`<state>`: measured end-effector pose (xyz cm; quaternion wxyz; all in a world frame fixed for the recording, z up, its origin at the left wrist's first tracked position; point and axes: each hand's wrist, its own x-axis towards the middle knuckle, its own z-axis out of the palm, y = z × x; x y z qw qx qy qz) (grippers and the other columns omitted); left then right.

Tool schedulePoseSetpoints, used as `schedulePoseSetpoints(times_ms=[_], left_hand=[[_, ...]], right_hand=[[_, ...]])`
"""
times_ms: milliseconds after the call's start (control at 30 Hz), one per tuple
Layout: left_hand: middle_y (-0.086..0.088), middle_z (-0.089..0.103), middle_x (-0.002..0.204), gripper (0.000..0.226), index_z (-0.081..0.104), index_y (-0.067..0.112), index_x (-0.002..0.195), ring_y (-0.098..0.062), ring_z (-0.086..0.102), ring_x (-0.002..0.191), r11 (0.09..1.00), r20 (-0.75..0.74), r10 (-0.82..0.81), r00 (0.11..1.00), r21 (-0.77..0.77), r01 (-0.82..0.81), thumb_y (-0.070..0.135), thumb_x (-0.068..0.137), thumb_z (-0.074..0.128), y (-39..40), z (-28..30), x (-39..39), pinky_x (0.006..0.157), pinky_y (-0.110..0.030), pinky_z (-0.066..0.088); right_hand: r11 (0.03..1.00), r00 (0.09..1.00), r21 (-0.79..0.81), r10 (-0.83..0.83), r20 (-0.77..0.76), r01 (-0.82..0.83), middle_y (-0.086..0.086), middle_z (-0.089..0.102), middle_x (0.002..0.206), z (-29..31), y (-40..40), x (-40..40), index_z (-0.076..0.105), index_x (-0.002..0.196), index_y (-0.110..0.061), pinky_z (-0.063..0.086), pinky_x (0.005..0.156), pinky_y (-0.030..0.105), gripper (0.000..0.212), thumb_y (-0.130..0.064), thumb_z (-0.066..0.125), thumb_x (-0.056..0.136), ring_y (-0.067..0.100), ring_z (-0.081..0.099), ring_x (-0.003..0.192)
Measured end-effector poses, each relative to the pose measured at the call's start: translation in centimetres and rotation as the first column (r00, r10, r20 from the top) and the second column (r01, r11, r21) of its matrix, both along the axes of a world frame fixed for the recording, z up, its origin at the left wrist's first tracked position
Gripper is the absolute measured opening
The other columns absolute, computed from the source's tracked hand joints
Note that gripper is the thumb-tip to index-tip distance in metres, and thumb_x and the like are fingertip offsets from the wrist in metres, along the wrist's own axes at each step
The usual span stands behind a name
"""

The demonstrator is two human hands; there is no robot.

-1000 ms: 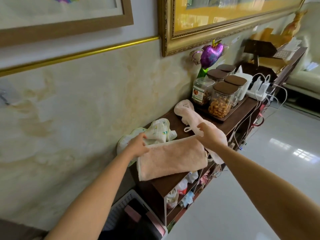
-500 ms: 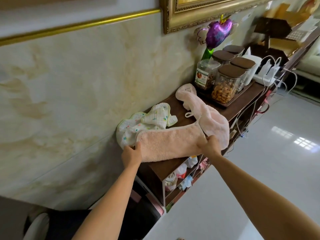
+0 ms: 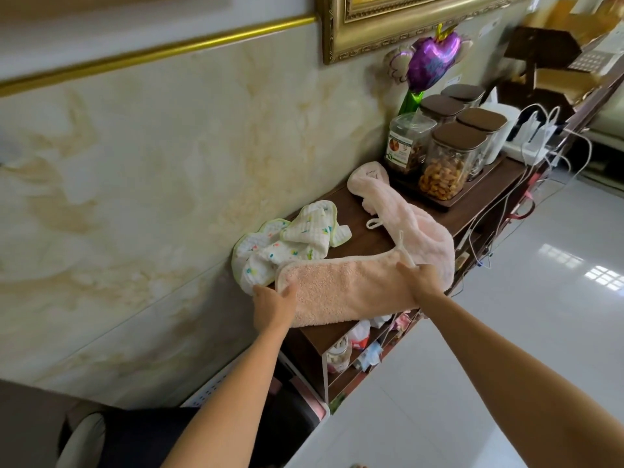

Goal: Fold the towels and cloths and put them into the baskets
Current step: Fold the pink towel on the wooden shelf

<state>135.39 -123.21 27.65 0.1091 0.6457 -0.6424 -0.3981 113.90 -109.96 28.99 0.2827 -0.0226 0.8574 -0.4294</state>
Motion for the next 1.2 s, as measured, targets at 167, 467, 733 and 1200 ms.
schedulePoseSetpoints(times_ms=[167, 467, 733, 1200], left_hand=[[-0.015, 0.064, 0.108, 0.037, 0.061, -0.001, 0.110, -0.030, 0.060, 0.098, 0.996, -0.076, -0.062, 0.995, -0.076, 0.056, 0.031, 0.100, 0.046, -0.8, -0.2, 0.7, 0.071, -0.031, 0.043], [-0.002, 0.052, 0.097, 0.027, 0.058, 0.010, 0.112, -0.018, 0.050, 0.083, 0.996, -0.390, 0.067, 0.919, 0.073, -0.042, 0.031, 0.101, 0.045, -2.5, 3.2, 0.2, 0.073, -0.031, 0.044], [-0.010, 0.059, 0.123, 0.037, 0.055, 0.006, 0.128, -0.023, 0.057, 0.104, 1.000, -0.516, -0.016, 0.856, 0.008, 0.023, 0.024, 0.097, 0.045, -1.0, 7.8, -4.6, 0.081, -0.030, 0.046], [-0.003, 0.063, 0.119, 0.036, 0.058, 0.009, 0.126, -0.015, 0.057, 0.101, 0.993, -0.593, -0.108, 0.798, -0.103, 0.058, 0.029, 0.101, 0.041, 1.7, 9.1, -5.8, 0.081, -0.026, 0.044]], right_hand=[[0.991, 0.964, -0.103, -0.059, 0.259, 0.088, 0.009, 0.052, 0.099, 0.4, 1.0, 0.1, 0.049, 0.105, -0.011, 0.046, 0.087, 0.039, 0.035, -0.041, 0.060, 0.091, 0.024, 0.051, 0.092], [0.945, 0.922, -0.309, 0.021, 0.388, 0.108, 0.010, 0.052, 0.116, 4.4, 1.3, -0.6, 0.044, 0.119, -0.017, 0.051, 0.089, 0.042, 0.047, -0.033, 0.070, 0.084, 0.025, 0.054, 0.108], [0.920, 0.968, -0.327, 0.162, -0.191, -0.218, 0.000, 0.049, 0.084, 9.2, -2.6, 4.4, 0.044, 0.102, -0.010, 0.044, 0.060, 0.023, 0.012, -0.022, 0.046, 0.099, 0.009, 0.050, 0.074], [0.906, 0.949, -0.357, 0.123, -0.290, -0.227, 0.009, 0.054, 0.061, 8.6, -5.3, 8.0, 0.062, 0.074, 0.008, 0.042, 0.059, 0.033, 0.052, -0.042, 0.063, 0.086, 0.018, 0.050, 0.060]])
